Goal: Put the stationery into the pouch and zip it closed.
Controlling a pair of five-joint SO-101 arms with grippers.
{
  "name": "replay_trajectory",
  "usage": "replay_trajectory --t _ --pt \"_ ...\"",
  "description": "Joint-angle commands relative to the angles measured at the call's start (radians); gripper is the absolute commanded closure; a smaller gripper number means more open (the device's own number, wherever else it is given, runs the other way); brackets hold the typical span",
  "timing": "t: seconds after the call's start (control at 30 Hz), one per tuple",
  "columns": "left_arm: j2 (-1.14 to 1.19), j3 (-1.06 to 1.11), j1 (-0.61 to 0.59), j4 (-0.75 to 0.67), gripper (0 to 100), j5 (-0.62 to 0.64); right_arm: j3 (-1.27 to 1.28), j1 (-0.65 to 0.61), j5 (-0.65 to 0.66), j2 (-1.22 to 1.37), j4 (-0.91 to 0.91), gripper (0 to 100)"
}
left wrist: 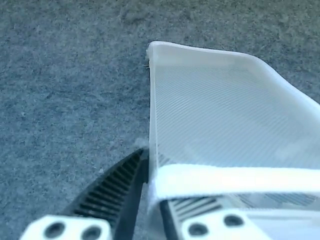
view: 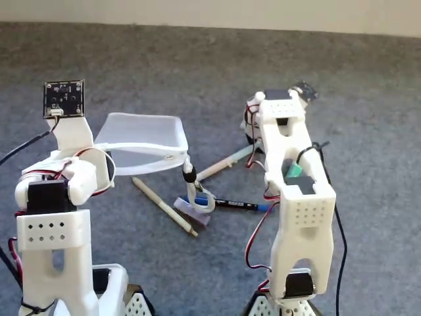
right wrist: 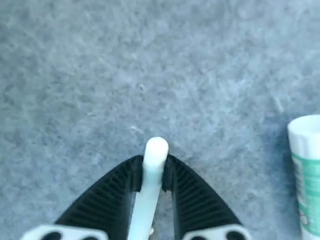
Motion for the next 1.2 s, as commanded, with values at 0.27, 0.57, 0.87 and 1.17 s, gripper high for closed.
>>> replay_trajectory --t 0.27,0.57,0.87,1.17 --pt "-0.031 -0.038 -0.012 -0.005 99 -0.005 -0.297 -0.005 -0.002 -0.015 0.326 99.4" --pt "-0.031 -0.038 -0.012 -0.005 99 -0.005 -0.412 -0.005 0.057 -0.016 0.452 99.4" --pt "-0.031 -0.038 -0.012 -0.005 99 -0.005 -0.414 0.061 0.081 -0.093 0.453 99.4" --pt "-0.031 -0.038 -0.012 -0.005 99 -0.003 -0.176 0.061 0.084 -0.404 0.452 99.5"
